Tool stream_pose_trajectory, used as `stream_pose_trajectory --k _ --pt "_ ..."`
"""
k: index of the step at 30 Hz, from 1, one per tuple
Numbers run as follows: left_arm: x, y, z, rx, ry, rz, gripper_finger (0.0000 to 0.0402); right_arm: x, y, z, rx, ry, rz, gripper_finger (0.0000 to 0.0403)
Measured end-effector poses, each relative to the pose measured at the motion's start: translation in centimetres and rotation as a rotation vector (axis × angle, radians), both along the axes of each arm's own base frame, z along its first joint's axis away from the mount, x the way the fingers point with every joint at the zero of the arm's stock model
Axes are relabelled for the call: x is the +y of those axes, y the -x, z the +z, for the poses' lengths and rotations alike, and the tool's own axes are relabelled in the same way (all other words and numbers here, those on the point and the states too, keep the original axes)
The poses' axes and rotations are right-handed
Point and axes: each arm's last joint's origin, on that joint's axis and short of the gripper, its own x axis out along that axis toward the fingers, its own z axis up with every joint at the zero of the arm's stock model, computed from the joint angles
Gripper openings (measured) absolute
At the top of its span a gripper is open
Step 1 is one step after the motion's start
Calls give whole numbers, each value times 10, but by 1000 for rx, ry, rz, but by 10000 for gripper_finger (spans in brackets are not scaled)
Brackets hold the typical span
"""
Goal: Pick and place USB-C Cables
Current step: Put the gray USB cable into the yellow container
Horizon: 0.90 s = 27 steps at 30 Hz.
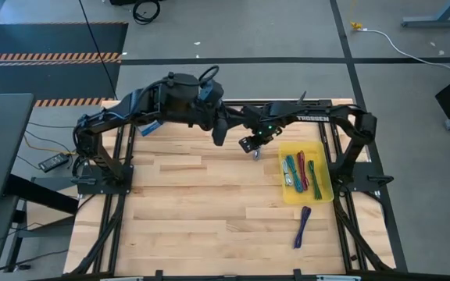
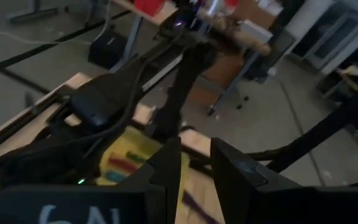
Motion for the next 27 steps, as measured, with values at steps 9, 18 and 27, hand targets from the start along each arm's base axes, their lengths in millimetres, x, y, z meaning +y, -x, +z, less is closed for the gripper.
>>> stream_pose_trajectory --k 9,18,27 --pt "1 0 -3 35 -59 10 94 -2 -1 -6 20 -16 -28 181" --pt "2 -1 2 -7 -162 -11 94 -2 -2 -9 37 -32 -69 181" --pt "-1 -25 -30 48 -99 -20 94 -2 1 -10 76 -18 -107 181"
